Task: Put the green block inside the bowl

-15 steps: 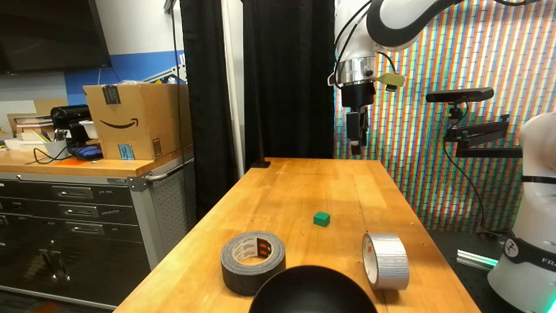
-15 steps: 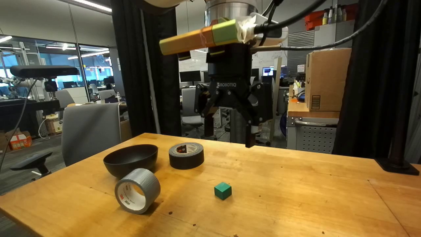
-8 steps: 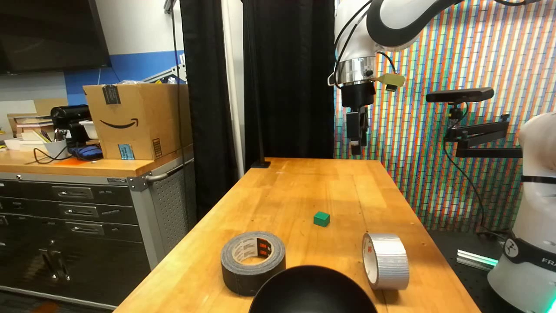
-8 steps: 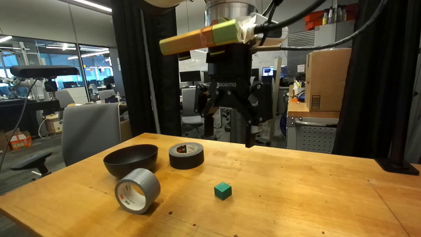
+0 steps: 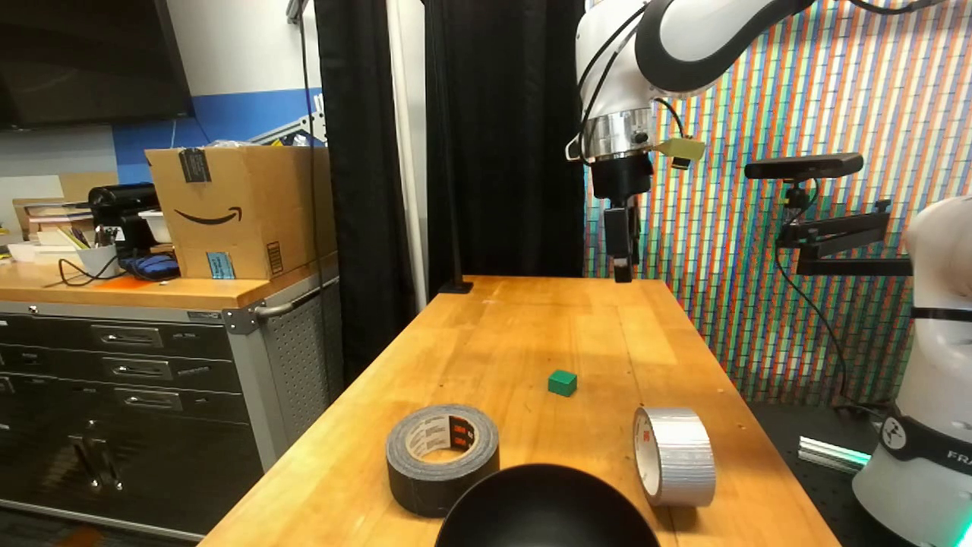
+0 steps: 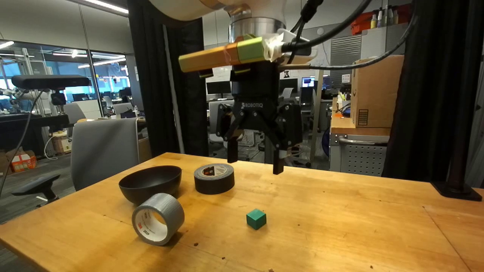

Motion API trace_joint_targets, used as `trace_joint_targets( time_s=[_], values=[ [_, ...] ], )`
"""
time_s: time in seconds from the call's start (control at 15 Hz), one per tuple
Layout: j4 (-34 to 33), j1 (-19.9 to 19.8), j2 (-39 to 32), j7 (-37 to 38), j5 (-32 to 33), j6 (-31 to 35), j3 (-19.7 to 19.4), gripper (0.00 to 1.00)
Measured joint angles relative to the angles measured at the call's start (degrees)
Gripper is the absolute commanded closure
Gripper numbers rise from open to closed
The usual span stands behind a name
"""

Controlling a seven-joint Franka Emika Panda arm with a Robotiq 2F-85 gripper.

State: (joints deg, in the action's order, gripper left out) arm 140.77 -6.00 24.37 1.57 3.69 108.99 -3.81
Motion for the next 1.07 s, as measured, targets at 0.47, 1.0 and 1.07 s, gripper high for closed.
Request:
trace_joint_targets(
  time_s=[0.47, 1.0, 1.07],
  values=[
    [-3.1, 2.9, -4.6, -0.3, 1.6, 0.7, 3.6, 0.00],
    [-8.3, 3.6, -11.8, -5.9, 2.6, 4.8, 2.2, 0.00],
    [-9.0, 3.6, -12.6, -6.3, 2.6, 5.0, 2.0, 0.00]
  ],
)
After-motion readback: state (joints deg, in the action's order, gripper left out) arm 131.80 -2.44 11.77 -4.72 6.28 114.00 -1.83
